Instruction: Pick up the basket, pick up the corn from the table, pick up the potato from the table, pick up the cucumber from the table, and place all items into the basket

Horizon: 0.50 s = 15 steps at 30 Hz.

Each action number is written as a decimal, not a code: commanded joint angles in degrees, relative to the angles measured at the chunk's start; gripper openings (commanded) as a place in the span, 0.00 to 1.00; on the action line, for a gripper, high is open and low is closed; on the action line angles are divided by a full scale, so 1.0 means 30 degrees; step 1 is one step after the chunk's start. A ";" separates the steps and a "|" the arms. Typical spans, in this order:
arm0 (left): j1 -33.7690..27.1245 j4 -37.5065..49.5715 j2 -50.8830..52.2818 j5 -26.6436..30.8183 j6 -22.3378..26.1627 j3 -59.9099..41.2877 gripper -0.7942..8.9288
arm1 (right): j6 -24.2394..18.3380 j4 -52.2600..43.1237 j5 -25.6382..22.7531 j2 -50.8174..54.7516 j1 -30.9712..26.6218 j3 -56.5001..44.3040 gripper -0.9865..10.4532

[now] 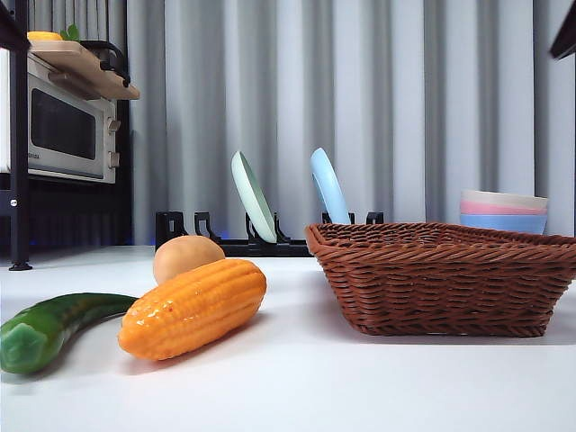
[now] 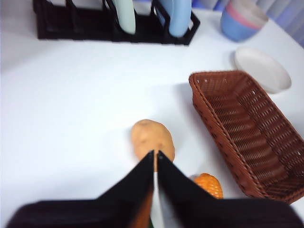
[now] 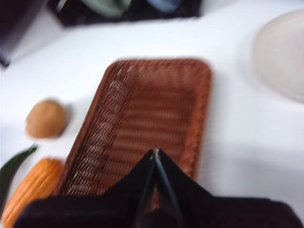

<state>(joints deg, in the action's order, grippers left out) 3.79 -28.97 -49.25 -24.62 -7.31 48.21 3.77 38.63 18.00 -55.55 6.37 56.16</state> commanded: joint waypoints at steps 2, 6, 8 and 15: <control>0.0000 0.0124 -0.0765 -0.0423 0.0430 0.0342 0.44 | -0.0925 0.0087 0.0211 -0.1421 0.0007 0.0488 0.39; 0.0000 -0.0029 -0.0911 -0.0393 0.0430 0.0342 0.45 | -0.0954 0.0066 0.0080 -0.2623 0.0007 0.0685 0.45; 0.0000 -0.0015 -0.0911 -0.0393 0.0430 0.0342 0.45 | -0.1188 -0.0160 -0.0117 -0.3373 0.0000 0.0765 0.45; 0.0000 -0.0255 -0.0911 -0.0393 0.0430 0.0342 0.45 | -0.1224 -0.1770 -0.0124 -0.6972 0.0000 0.0896 0.44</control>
<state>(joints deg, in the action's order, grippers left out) 3.79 -29.61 -52.01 -25.58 -6.81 49.08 0.58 33.69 17.82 -74.78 6.39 58.70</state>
